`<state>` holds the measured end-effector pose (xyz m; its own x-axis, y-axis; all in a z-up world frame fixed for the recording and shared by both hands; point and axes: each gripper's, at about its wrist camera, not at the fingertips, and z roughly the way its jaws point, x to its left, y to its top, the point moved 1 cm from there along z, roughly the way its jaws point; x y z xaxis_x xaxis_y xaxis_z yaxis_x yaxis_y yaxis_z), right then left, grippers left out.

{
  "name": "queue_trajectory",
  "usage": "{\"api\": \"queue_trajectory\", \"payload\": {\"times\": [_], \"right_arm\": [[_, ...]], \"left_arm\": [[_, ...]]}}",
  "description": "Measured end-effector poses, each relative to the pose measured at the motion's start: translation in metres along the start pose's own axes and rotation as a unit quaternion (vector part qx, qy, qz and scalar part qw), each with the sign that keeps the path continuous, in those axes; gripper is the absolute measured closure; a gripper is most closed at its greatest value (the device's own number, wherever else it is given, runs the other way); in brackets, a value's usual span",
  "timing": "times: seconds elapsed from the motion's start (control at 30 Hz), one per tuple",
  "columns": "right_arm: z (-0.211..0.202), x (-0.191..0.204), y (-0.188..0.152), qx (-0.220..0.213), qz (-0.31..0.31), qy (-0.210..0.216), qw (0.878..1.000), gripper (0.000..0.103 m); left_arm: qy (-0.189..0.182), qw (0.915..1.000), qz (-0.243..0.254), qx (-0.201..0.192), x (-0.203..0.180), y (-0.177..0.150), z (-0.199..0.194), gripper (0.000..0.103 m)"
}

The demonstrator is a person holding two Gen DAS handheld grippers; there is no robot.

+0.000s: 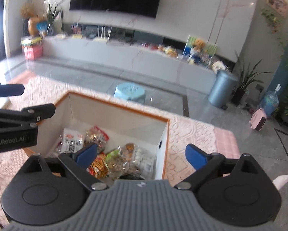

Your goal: Organize snacks

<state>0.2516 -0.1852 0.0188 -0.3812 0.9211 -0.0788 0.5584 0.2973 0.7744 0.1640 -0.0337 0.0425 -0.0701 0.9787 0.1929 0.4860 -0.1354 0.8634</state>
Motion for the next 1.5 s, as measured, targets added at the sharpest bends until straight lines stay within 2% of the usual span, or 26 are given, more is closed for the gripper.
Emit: {"api": "queue_trajectory", "payload": {"times": [0.07, 0.17, 0.3, 0.43, 0.57, 0.8, 1.23, 1.5], "right_arm": [[-0.021, -0.001, -0.002, -0.024, 0.009, -0.005, 1.0, 0.004], [-0.052, -0.002, -0.01, -0.061, 0.023, -0.012, 0.998, 0.004], [-0.082, 0.0, -0.028, -0.094, 0.046, -0.026, 0.994, 0.004], [-0.103, 0.0, -0.048, -0.112, 0.087, -0.029, 0.989, 0.004], [-0.112, 0.003, -0.068, -0.115, 0.126, -0.037, 0.985, 0.004], [-0.104, 0.013, -0.094, -0.092, 0.158, -0.034, 0.983, 0.004], [-0.069, 0.048, -0.118, -0.083, 0.086, -0.055, 0.991, 0.004], [-0.051, 0.05, -0.12, -0.071, 0.077, -0.06, 0.993, 0.004]], "left_arm": [[0.015, 0.9996, 0.014, -0.019, -0.003, 0.001, -0.013, 0.011], [0.035, 0.9981, 0.026, -0.044, -0.006, 0.0, -0.03, 0.008], [0.041, 0.9972, 0.021, -0.059, -0.009, -0.008, -0.047, 0.007], [0.038, 0.9973, 0.017, -0.061, -0.009, -0.019, -0.054, 0.006], [0.036, 0.9984, 0.0, -0.045, -0.003, -0.034, -0.057, 0.006], [0.025, 0.9995, -0.019, -0.001, 0.005, -0.056, -0.046, 0.006], [0.009, 0.9988, -0.014, 0.046, 0.006, -0.09, -0.027, 0.006], [0.01, 0.9981, -0.011, 0.06, 0.006, -0.097, -0.02, 0.006]]}}
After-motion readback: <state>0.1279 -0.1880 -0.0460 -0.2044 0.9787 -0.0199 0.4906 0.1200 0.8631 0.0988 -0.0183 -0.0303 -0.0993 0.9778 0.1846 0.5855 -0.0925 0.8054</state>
